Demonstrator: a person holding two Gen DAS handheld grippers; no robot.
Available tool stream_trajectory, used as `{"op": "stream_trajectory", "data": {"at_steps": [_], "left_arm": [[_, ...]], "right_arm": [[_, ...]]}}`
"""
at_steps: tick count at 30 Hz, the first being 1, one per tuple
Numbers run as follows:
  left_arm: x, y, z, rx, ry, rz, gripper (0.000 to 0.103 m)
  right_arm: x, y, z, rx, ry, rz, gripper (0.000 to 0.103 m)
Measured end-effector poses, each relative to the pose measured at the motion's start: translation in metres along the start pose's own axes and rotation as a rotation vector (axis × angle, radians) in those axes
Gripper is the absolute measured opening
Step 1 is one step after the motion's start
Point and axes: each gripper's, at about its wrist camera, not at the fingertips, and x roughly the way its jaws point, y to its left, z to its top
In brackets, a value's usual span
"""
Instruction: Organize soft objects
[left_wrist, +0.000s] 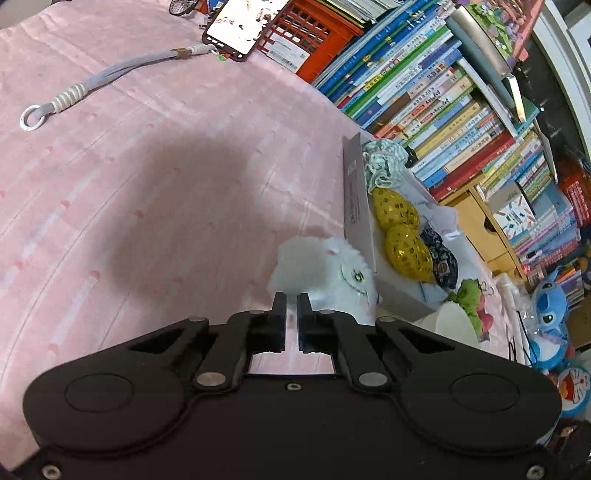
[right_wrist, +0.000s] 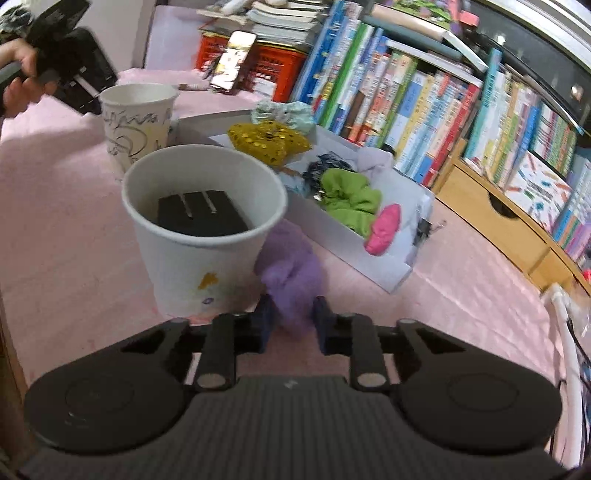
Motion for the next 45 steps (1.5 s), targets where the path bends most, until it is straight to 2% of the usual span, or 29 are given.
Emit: {"op": "stream_trajectory", "data": {"at_steps": [3, 7, 9, 11, 13, 15, 18, 20, 21, 26, 28, 30, 32, 45], "left_arm": [[-0.006, -0.003, -0.001, 0.018, -0.022, -0.011, 0.007], [-0.011, -0.006, 0.004, -0.002, -0.050, -0.033, 0.023], [-0.010, -0.006, 0.008, -0.041, -0.065, -0.035, 0.056], [-0.005, -0.007, 0.012, -0.072, -0.085, -0.027, 0.064], [0.003, -0.009, 0.016, -0.088, -0.067, -0.012, 0.065], [0.014, -0.013, 0.019, -0.094, -0.037, -0.011, 0.065], [0.029, -0.019, 0.022, -0.085, -0.005, 0.012, 0.063], [0.036, -0.022, 0.022, -0.077, -0.007, 0.026, 0.062], [0.038, -0.023, 0.022, -0.073, -0.014, 0.027, 0.056], [0.040, -0.021, 0.022, -0.072, -0.016, 0.024, 0.052], [0.037, -0.018, 0.022, -0.082, -0.017, 0.015, 0.048], [0.034, -0.015, 0.022, -0.095, -0.017, 0.004, 0.045], [0.031, -0.013, 0.022, -0.097, -0.014, -0.006, 0.044], [-0.015, -0.010, 0.005, 0.013, -0.059, -0.006, 0.038]], "right_arm": [[-0.008, -0.003, -0.002, 0.021, -0.007, -0.012, 0.025], [-0.013, -0.003, -0.002, 0.023, -0.018, -0.027, 0.026], [-0.011, -0.004, -0.001, 0.028, -0.019, -0.035, 0.033], [-0.009, -0.004, 0.000, 0.016, -0.025, -0.051, 0.046], [-0.005, 0.000, 0.001, -0.023, -0.023, -0.052, 0.049], [0.000, 0.002, 0.003, -0.067, -0.020, -0.048, 0.056], [0.006, 0.004, 0.007, -0.121, -0.017, -0.037, 0.057], [0.010, 0.003, 0.011, -0.141, -0.016, -0.034, 0.057], [0.012, 0.002, 0.013, -0.147, -0.015, -0.027, 0.058], [0.021, 0.001, 0.015, -0.180, 0.002, 0.003, 0.058], [0.023, 0.001, 0.013, -0.172, 0.015, 0.019, 0.056], [0.023, 0.003, 0.011, -0.161, 0.017, 0.034, 0.039], [0.021, 0.005, 0.009, -0.166, 0.014, 0.022, 0.035], [-0.013, 0.000, -0.003, -0.074, -0.021, -0.012, 0.035]]}}
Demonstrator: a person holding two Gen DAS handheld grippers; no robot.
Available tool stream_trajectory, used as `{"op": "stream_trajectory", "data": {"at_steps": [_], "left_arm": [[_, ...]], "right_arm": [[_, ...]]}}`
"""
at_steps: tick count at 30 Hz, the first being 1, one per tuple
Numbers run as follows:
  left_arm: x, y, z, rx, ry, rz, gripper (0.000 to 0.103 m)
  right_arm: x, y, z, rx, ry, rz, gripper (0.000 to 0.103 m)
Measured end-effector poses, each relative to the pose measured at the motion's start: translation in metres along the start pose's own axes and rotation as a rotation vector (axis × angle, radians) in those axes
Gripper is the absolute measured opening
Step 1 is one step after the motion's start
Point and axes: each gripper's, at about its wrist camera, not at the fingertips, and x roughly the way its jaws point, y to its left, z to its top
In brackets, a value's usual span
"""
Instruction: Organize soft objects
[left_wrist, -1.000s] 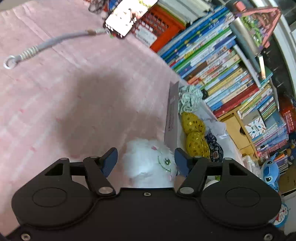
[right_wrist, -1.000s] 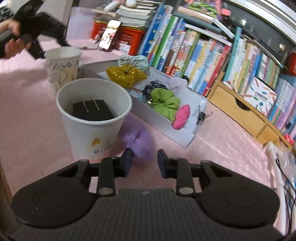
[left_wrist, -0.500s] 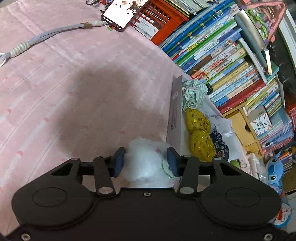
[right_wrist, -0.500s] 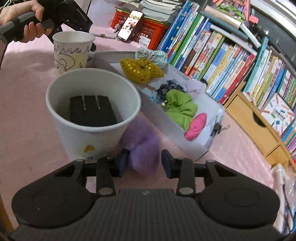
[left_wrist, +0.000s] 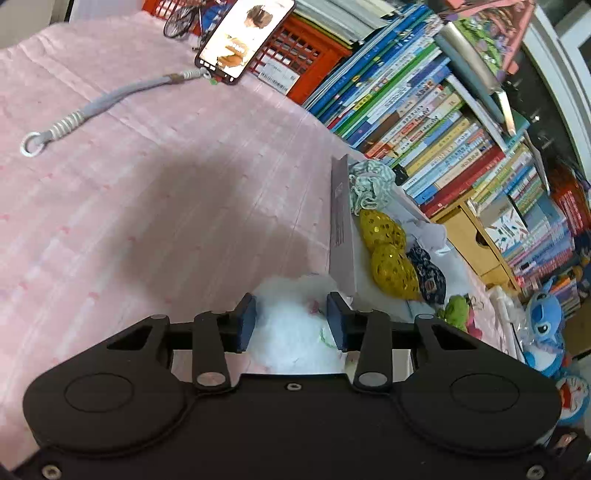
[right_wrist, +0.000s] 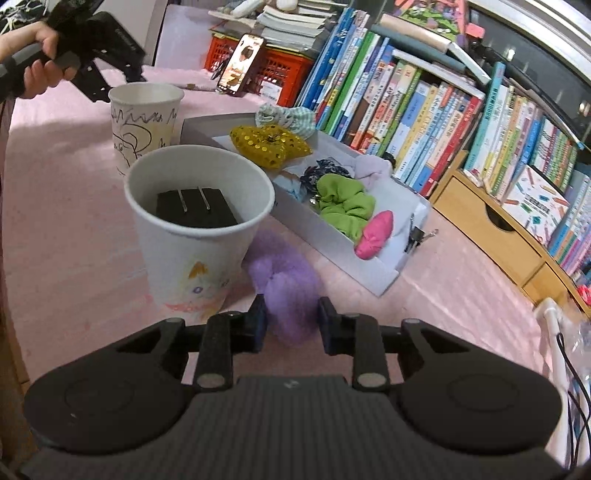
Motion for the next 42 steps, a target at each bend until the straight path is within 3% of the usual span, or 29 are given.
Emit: {"op": "stream_trajectory", "data": {"at_steps": [10, 13, 18, 19, 20, 21, 26, 30, 35, 42], "left_arm": [[-0.042, -0.020, -0.038, 0.220, -0.086, 0.029, 0.036], [-0.048, -0.030, -0.052, 0.311, -0.115, 0.069, 0.028], [-0.054, -0.037, -0.073, 0.406, -0.150, 0.125, 0.028], [-0.055, -0.038, -0.076, 0.420, -0.166, 0.136, 0.030], [-0.055, -0.040, -0.078, 0.440, -0.187, 0.151, 0.039], [-0.055, -0.043, -0.080, 0.465, -0.206, 0.172, 0.052], [-0.045, -0.057, -0.093, 0.630, -0.272, 0.249, 0.078], [-0.030, -0.063, -0.094, 0.678, -0.262, 0.272, 0.081], [-0.011, -0.053, -0.083, 0.610, -0.209, 0.242, 0.082], [0.002, -0.050, -0.079, 0.637, -0.212, 0.262, 0.082]], "right_arm": [[-0.032, 0.006, -0.014, 0.143, -0.071, -0.013, 0.034], [-0.038, 0.010, -0.020, 0.192, -0.088, -0.023, 0.035], [-0.046, 0.010, -0.031, 0.299, -0.115, -0.029, 0.036], [-0.047, 0.009, -0.033, 0.324, -0.121, -0.037, 0.039], [-0.047, 0.009, -0.035, 0.349, -0.125, -0.047, 0.051], [-0.048, 0.009, -0.036, 0.373, -0.129, -0.054, 0.056], [-0.044, 0.012, -0.037, 0.386, -0.133, -0.083, 0.067], [-0.037, 0.015, -0.030, 0.353, -0.126, -0.110, 0.076], [-0.027, 0.012, -0.026, 0.361, -0.118, -0.122, 0.079], [-0.012, 0.008, -0.022, 0.381, -0.099, -0.112, 0.080]]}}
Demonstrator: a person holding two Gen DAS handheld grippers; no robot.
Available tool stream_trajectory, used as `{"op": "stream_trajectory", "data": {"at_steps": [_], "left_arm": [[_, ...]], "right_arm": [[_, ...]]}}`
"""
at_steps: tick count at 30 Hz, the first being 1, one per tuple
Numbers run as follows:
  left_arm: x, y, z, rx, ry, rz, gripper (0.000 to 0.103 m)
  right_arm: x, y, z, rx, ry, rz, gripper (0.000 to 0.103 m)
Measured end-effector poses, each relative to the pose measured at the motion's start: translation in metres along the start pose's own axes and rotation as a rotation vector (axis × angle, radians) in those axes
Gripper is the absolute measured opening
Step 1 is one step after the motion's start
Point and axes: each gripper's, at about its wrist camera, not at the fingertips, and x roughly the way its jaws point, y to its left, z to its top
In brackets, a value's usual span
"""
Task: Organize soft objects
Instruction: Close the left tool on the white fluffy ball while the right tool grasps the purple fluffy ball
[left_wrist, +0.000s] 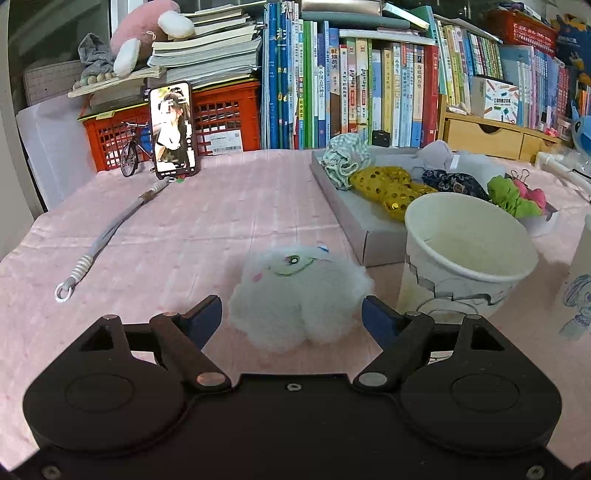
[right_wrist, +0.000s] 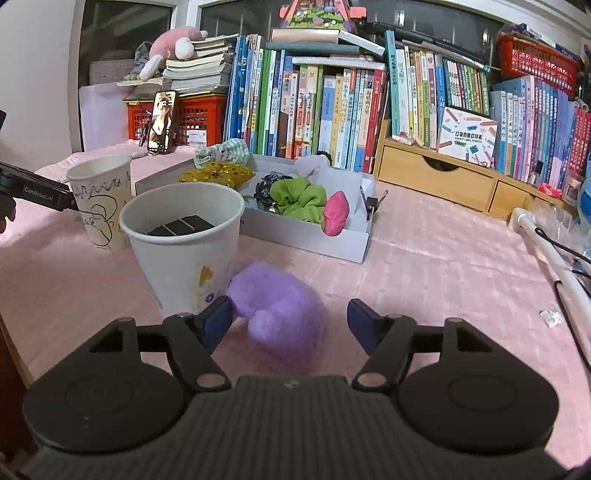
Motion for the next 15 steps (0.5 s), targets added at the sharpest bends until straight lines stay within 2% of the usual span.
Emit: {"op": "stream_trajectory", "data": {"at_steps": [15], "left_arm": [[0.015, 0.004, -0.005, -0.053, 0.021, -0.014, 0.075]], "right_arm": [[0.023, -0.015, -0.007, 0.129, 0.056, 0.064, 0.079]]}}
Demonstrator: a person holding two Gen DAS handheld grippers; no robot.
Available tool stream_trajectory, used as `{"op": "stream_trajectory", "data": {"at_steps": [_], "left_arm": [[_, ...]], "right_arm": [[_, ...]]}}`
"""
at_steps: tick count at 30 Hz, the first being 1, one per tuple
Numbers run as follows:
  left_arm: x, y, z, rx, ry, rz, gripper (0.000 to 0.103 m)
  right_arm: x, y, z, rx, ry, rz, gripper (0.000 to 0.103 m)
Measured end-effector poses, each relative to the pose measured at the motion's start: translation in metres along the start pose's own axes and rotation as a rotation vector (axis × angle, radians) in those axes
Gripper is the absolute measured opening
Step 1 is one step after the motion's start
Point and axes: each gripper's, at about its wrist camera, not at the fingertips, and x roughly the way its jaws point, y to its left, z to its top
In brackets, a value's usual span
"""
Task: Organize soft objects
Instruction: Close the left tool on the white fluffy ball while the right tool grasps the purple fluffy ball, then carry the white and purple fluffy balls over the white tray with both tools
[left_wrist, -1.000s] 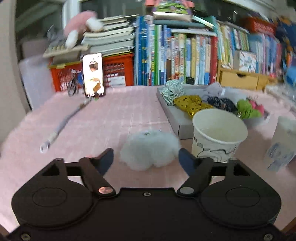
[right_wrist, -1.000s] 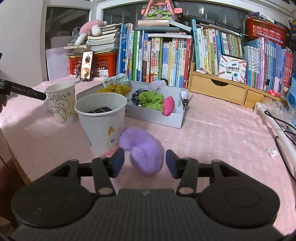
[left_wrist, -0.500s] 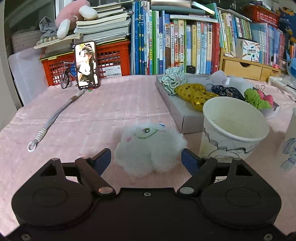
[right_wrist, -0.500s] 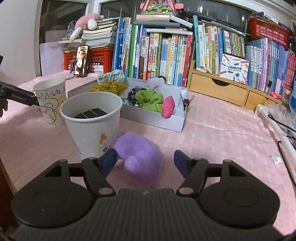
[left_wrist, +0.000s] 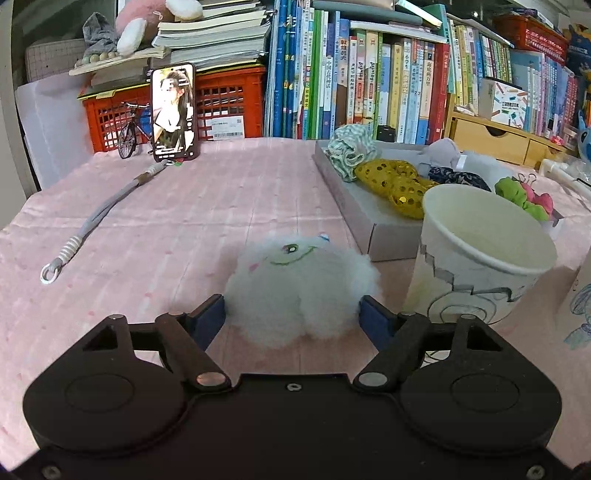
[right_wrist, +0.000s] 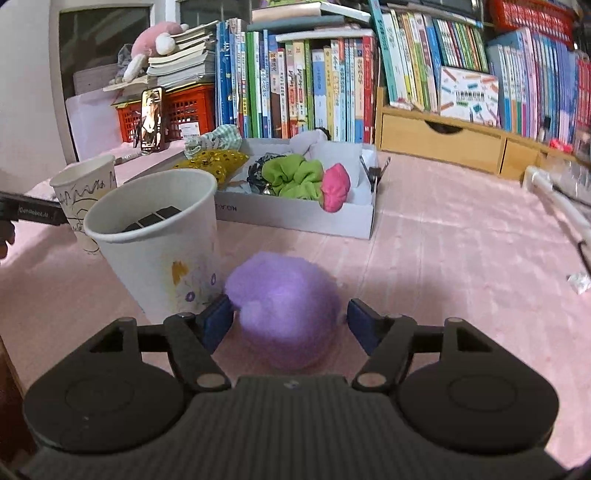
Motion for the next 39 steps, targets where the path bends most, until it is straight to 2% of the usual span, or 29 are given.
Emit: {"op": "stream_trajectory", "data": {"at_steps": [11, 28, 39], "left_arm": [[-0.005, 0.004, 0.005, -0.030, -0.013, 0.004, 0.069], [-0.027, 0.022, 0.038, -0.097, -0.081, 0.047, 0.068], [-0.044, 0.004, 0.068, -0.087, -0.111, -0.013, 0.068]], "right_arm": [[-0.004, 0.000, 0.001, 0.036, -0.040, -0.007, 0.057], [-0.026, -0.009, 0.026, 0.052, -0.136, -0.088, 0.055], [-0.035, 0.003, 0.060, 0.026, -0.215, -0.085, 0.055]]}}
